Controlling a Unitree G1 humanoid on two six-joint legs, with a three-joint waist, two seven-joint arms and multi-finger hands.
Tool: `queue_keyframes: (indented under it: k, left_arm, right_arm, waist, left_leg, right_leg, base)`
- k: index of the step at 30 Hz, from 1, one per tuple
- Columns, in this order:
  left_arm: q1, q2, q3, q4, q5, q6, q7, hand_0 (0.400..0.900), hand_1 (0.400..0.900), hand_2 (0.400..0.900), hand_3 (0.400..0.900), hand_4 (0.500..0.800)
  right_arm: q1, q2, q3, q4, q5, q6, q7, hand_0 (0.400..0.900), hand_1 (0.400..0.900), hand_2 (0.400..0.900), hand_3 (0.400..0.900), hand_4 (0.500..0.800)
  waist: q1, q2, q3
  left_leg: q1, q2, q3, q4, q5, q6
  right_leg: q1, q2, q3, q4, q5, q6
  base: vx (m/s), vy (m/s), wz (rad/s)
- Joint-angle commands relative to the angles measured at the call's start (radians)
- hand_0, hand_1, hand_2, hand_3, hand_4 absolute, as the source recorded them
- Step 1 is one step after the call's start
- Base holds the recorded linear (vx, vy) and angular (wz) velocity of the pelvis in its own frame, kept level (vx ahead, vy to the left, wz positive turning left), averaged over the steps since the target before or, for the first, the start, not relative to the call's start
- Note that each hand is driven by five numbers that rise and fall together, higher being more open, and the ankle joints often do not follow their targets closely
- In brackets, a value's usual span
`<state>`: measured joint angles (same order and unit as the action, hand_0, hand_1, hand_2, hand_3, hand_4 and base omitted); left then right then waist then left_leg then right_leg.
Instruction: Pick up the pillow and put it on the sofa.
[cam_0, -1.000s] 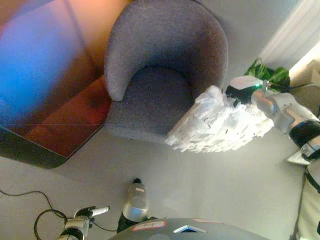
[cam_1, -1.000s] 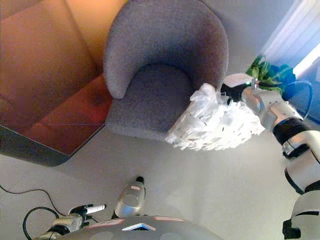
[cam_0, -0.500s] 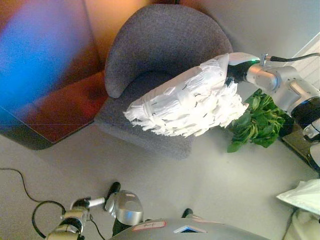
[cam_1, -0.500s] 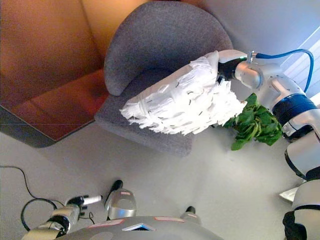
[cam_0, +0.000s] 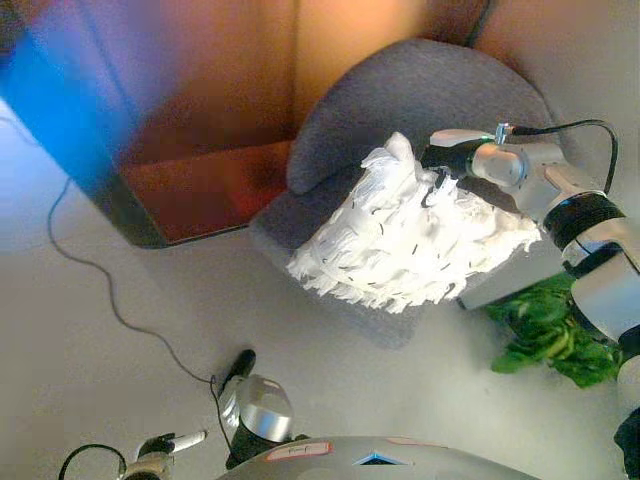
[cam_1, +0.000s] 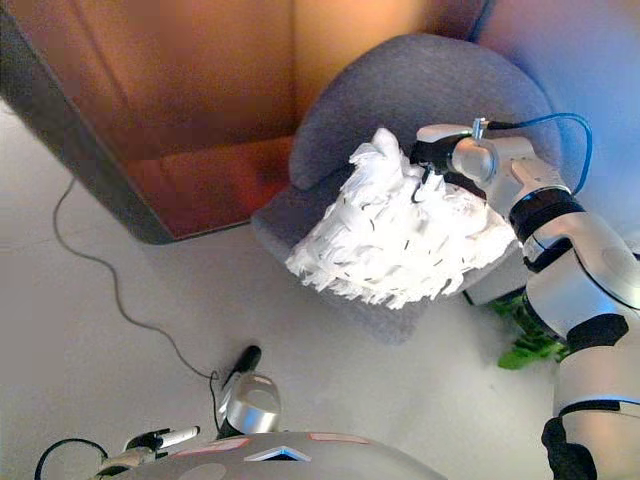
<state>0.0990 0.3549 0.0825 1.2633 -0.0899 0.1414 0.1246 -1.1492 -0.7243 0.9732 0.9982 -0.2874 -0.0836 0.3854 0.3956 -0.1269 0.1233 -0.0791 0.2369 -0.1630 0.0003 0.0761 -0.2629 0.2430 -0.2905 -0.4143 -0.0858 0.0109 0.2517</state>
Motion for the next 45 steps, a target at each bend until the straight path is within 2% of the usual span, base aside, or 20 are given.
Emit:
queue_keyframes:
  k: [1, 4, 5, 6, 7, 11, 15, 20, 30, 36, 41, 42, 45]
  left_arm:
    - [0.022, 0.055, -0.063, 0.084, 0.067, -0.024, 0.002, 0.9, 0.9, 0.9, 0.9, 0.8]
    - [0.024, 0.059, -0.067, 0.084, 0.075, -0.035, -0.007, 0.9, 0.9, 0.9, 0.9, 0.8]
    - [0.024, 0.06, -0.073, 0.08, 0.074, -0.04, -0.012, 0.9, 0.9, 0.9, 0.9, 0.8]
    - [0.022, 0.06, -0.078, 0.078, 0.069, -0.047, -0.017, 0.9, 0.9, 0.9, 0.9, 0.8]
    - [0.02, 0.056, -0.087, 0.074, 0.061, -0.056, -0.019, 0.9, 0.9, 0.9, 0.9, 0.8]
    - [0.005, 0.052, -0.112, 0.06, 0.05, -0.062, -0.036, 0.9, 0.9, 0.9, 0.9, 0.8]
    - [0.02, 0.044, -0.117, 0.057, 0.037, -0.073, -0.025, 0.9, 0.9, 0.9, 0.9, 0.8]
    - [0.036, 0.047, -0.116, 0.057, 0.034, -0.067, -0.019, 0.9, 0.9, 0.9, 0.9, 0.8]
    - [0.029, 0.057, -0.121, 0.049, 0.017, -0.044, -0.044, 0.9, 0.9, 0.9, 0.9, 0.8]
    - [0.024, 0.064, -0.121, 0.058, 0.015, -0.048, -0.067, 0.9, 0.9, 0.9, 0.9, 0.8]
    - [0.006, 0.068, -0.112, 0.07, 0.006, -0.037, -0.08, 0.9, 0.9, 0.9, 0.9, 0.8]
    - [-0.002, 0.068, -0.112, 0.072, 0.005, -0.03, -0.095, 0.9, 0.9, 0.9, 0.9, 0.8]
    - [-0.031, 0.063, -0.121, 0.078, -0.017, -0.023, -0.094, 0.9, 0.9, 0.9, 0.9, 0.8]
  right_arm:
    - [-0.202, -0.038, -0.074, 0.104, -0.031, 0.069, -0.057, 0.4, 0.4, 0.4, 0.4, 0.5]
    - [-0.195, -0.04, -0.101, 0.138, -0.037, 0.125, -0.076, 0.4, 0.4, 0.4, 0.4, 0.5]
    - [-0.195, -0.041, -0.115, 0.163, -0.054, 0.185, -0.147, 0.4, 0.4, 0.4, 0.4, 0.5]
    - [-0.192, -0.044, -0.138, 0.187, -0.063, 0.233, -0.168, 0.9, 0.9, 0.9, 0.9, 0.8]
    - [-0.186, -0.043, -0.164, 0.209, -0.078, 0.257, -0.152, 0.9, 0.9, 0.9, 0.9, 0.8]
    - [-0.196, -0.058, -0.165, 0.244, -0.083, 0.34, -0.18, 0.9, 0.9, 0.9, 0.9, 0.8]
    - [-0.18, -0.083, -0.169, 0.259, -0.096, 0.366, -0.146, 0.9, 0.9, 0.9, 0.9, 0.8]
    - [-0.146, -0.1, -0.177, 0.271, -0.117, 0.372, -0.127, 0.9, 0.9, 0.9, 0.9, 0.8]
    - [-0.108, -0.146, -0.199, 0.265, -0.154, 0.362, -0.174, 0.9, 0.9, 0.9, 0.9, 0.8]
    - [-0.064, -0.174, -0.23, 0.264, -0.145, 0.346, -0.191, 0.9, 0.9, 0.9, 0.9, 0.8]
    - [0.027, -0.155, -0.307, 0.238, -0.024, 0.318, -0.239, 0.9, 0.9, 0.9, 0.9, 0.8]
    - [0.059, -0.147, -0.344, 0.228, 0.046, 0.307, -0.263, 0.9, 0.9, 0.9, 0.9, 0.8]
    - [0.173, -0.108, -0.485, 0.191, 0.317, 0.259, -0.287, 0.9, 0.9, 0.9, 0.9, 0.8]
  waist:
    - [0.033, 0.019, -0.048]
    - [0.043, 0.03, -0.037]
    - [0.047, 0.037, -0.032]
    - [0.049, 0.042, -0.027]
    - [0.052, 0.049, -0.021]
    - [0.055, 0.059, 0.001]
    - [0.044, 0.063, -0.002]
    - [0.021, 0.072, -0.023]
    - [-0.024, 0.085, -0.047]
    - [-0.042, 0.083, -0.064]
    - [-0.075, 0.081, -0.082]
    - [-0.086, 0.081, -0.086]
    - [-0.122, 0.083, -0.094]
  left_leg:
    - [0.055, 0.104, 0.026, -0.066, 0.082, 0.014]
    - [0.044, 0.108, 0.011, -0.063, 0.082, 0.011]
    - [0.037, 0.109, 0.002, -0.061, 0.081, 0.01]
    - [0.029, 0.11, -0.004, -0.059, 0.08, 0.01]
    - [0.02, 0.113, -0.011, -0.06, 0.08, 0.009]
    - [-0.002, 0.117, -0.024, -0.07, 0.083, 0.011]
    - [0.007, 0.119, -0.024, -0.074, 0.08, 0.013]
    - [0.042, 0.126, -0.001, -0.08, 0.071, 0.016]
    - [0.078, 0.136, 0.036, -0.087, 0.059, 0.017]
    - [0.086, 0.132, 0.052, -0.088, 0.05, 0.019]
    - [0.108, 0.124, 0.084, -0.088, 0.036, 0.026]
    - [0.113, 0.12, 0.095, -0.088, 0.032, 0.029]
    - [0.127, 0.112, 0.123, -0.088, 0.021, 0.036]
  right_leg:
    - [-0.079, -0.099, 0.013, 0.113, 0.04, 0.0]
    - [-0.088, -0.108, 0.005, 0.134, 0.028, 0.003]
    - [-0.098, -0.111, 0.005, 0.145, 0.024, 0.004]
    - [-0.11, -0.113, 0.005, 0.153, 0.02, 0.004]
    - [-0.123, -0.116, 0.006, 0.161, 0.018, 0.005]
    - [-0.162, -0.122, 0.011, 0.17, 0.023, 0.01]
    - [-0.171, -0.124, 0.025, 0.17, 0.026, 0.01]
    - [-0.165, -0.121, 0.044, 0.16, 0.026, 0.01]
    - [-0.163, -0.107, 0.079, 0.128, 0.033, 0.01]
    - [-0.15, -0.099, 0.088, 0.099, 0.04, 0.01]
    - [-0.138, -0.09, 0.108, 0.06, 0.057, 0.01]
    - [-0.137, -0.089, 0.114, 0.052, 0.064, 0.01]
    - [-0.14, -0.087, 0.135, 0.036, 0.079, 0.01]
  base:
    - [0.08, 0.037, 0.24]
    - [0.07, 0.025, 0.22]
    - [0.01, 0.013, 0.22]
    - [-0.02, 0.008, 0.22]
    - [-0.06, -0.004, 0.17]
    - [-0.07, -0.028, 0.09]
    - [0.02, -0.01, -0.09]
    - [0.08, 0.012, -0.18]
    - [0.02, -0.011, -0.16]
    - [-0.02, -0.026, -0.09]
    - [-0.05, -0.025, -0.24]
    - [-0.07, -0.031, -0.28]
    - [-0.08, -0.031, -0.31]
